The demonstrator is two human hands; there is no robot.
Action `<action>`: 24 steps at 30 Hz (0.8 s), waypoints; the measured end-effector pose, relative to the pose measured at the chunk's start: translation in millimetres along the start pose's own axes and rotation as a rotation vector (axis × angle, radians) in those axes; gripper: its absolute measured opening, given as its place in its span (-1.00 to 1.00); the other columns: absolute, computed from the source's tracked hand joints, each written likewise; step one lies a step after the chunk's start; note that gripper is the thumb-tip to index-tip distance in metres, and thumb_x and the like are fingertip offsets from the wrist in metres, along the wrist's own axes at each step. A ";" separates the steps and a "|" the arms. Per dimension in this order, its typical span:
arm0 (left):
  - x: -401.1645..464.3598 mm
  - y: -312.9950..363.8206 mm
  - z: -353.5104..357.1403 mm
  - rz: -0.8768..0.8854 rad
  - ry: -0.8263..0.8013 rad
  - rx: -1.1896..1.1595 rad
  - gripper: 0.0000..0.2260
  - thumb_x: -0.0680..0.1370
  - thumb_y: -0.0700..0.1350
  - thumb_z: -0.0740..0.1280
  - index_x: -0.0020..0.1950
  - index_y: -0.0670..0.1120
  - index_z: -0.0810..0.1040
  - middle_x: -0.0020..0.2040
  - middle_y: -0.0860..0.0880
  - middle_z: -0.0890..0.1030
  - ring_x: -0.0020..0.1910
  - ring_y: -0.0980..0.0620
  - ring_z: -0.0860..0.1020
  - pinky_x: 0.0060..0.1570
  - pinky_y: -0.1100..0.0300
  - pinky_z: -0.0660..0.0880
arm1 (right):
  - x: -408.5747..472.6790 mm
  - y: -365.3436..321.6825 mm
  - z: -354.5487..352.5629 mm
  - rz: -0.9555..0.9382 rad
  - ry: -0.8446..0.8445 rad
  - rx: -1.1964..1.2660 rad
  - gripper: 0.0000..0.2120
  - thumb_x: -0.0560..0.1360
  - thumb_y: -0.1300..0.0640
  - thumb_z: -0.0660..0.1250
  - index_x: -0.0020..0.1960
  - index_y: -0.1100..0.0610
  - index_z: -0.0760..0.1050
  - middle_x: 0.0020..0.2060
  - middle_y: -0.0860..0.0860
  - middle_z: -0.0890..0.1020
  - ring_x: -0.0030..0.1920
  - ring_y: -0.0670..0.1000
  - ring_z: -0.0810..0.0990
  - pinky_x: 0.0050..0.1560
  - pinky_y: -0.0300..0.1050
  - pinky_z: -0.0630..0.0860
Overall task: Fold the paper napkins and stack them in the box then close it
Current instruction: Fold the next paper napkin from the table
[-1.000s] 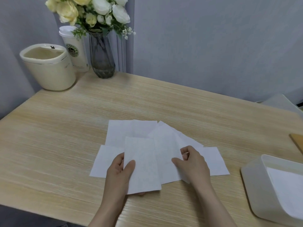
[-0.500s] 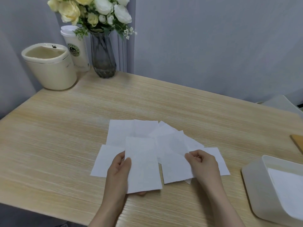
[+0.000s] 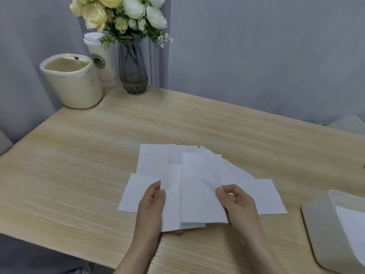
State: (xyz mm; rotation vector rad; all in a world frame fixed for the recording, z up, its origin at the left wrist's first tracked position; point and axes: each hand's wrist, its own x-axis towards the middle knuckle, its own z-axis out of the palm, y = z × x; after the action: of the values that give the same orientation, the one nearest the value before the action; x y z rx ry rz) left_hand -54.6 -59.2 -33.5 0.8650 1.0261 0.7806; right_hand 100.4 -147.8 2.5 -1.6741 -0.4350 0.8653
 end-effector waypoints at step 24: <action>-0.3 1.8 -2.9 0.005 -0.040 -0.019 -0.74 0.62 -0.16 0.25 -0.05 0.14 0.67 0.00 -0.06 0.71 -0.06 -0.01 0.68 -0.10 0.08 0.52 | -12.2 14.0 31.7 0.029 -0.003 -0.038 -0.88 0.48 0.15 0.41 -0.17 0.20 0.56 -0.46 0.04 0.59 -0.38 -0.05 0.53 -0.24 -0.17 0.43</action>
State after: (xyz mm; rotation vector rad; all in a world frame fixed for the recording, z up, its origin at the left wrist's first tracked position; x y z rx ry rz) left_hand -57.7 -58.0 -32.5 0.8635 0.9800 0.7730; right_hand 66.9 -138.7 -9.5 -1.7174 -0.4325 0.8862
